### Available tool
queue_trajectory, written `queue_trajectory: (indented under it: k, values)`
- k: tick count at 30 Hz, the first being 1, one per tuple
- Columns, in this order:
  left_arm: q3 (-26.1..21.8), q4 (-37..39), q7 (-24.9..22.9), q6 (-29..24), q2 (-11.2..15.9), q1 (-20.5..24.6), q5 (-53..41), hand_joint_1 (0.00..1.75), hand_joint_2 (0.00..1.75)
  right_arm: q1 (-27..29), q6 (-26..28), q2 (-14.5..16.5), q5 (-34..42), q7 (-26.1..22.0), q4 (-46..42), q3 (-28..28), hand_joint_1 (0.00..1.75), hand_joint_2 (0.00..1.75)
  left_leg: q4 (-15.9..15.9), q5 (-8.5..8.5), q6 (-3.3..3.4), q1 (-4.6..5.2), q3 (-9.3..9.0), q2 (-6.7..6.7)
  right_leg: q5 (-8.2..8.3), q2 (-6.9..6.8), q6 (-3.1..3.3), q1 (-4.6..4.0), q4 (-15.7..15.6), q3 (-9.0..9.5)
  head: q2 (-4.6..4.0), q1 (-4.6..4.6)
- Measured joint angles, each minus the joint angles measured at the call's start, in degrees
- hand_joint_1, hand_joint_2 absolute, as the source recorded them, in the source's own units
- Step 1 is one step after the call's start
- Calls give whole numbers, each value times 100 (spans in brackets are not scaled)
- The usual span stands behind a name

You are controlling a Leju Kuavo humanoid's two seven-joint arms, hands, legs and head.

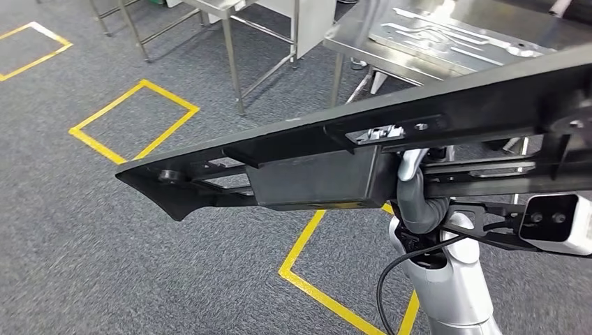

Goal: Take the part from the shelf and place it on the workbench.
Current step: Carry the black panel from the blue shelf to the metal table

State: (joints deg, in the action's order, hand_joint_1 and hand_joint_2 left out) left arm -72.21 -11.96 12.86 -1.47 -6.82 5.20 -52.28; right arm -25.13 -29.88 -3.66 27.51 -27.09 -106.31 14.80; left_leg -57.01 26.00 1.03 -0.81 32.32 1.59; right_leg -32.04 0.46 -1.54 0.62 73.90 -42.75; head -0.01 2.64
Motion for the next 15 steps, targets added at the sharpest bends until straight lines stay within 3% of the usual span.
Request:
queue_trajectory:
  k: [1,3,5,6,8,9,11,13,14,15]
  values:
    - [-1,0,1,14,1,4,-1,0,175,6,-1,-9,7,-6,16,-4,175,175,-7,12,-5,3,-4,71,119,-27,-5,7,-130,70,1,0]
    - [-1,0,-7,31,1,14,-12,0,175,10,-4,-22,16,-38,35,-20,175,175,-26,45,-34,7,-27,190,465,-196,14,1,-890,476,1,0]
    - [-1,0,-55,14,7,18,-30,0,175,14,-8,-33,17,-104,44,-43,175,175,-48,83,-87,32,-48,286,640,-359,73,-43,-1477,780,0,0]
    - [-1,0,-91,2,13,19,-31,0,175,24,-8,-43,13,-143,46,-57,175,175,-51,99,-118,44,-59,333,641,-381,105,-66,-1573,820,0,0]
    - [-3,0,-157,-14,32,25,-24,0,175,59,-4,-67,-12,-195,50,-86,175,175,-48,126,-181,47,-84,417,656,-252,164,-73,-1582,814,-1,1]
    - [-4,0,-177,-16,43,33,-18,0,175,78,-1,-79,-33,-207,51,-98,175,175,-79,162,-215,36,-87,374,667,-194,191,-59,-1599,820,0,1]
    - [-5,0,-199,-16,62,42,-16,0,175,103,6,-91,-66,-219,54,-110,175,175,-424,394,-272,10,47,135,690,-92,255,-21,-1632,840,0,1]
    - [-5,0,-209,-16,79,24,-16,0,175,134,11,-93,-75,-228,62,-112,175,175,-1192,768,-303,-1,400,-73,692,22,287,-20,-1633,841,-1,2]
    - [-5,0,-213,-17,89,12,-16,0,175,159,11,-94,-76,-231,68,-112,175,175,-1548,891,-313,-1,579,-100,692,92,290,-22,-1630,841,0,2]
    - [-6,0,-215,-17,98,4,-16,0,175,181,11,-94,-77,-232,75,-112,175,175,-1738,904,-317,-1,686,-108,691,164,290,-25,-1626,842,0,2]
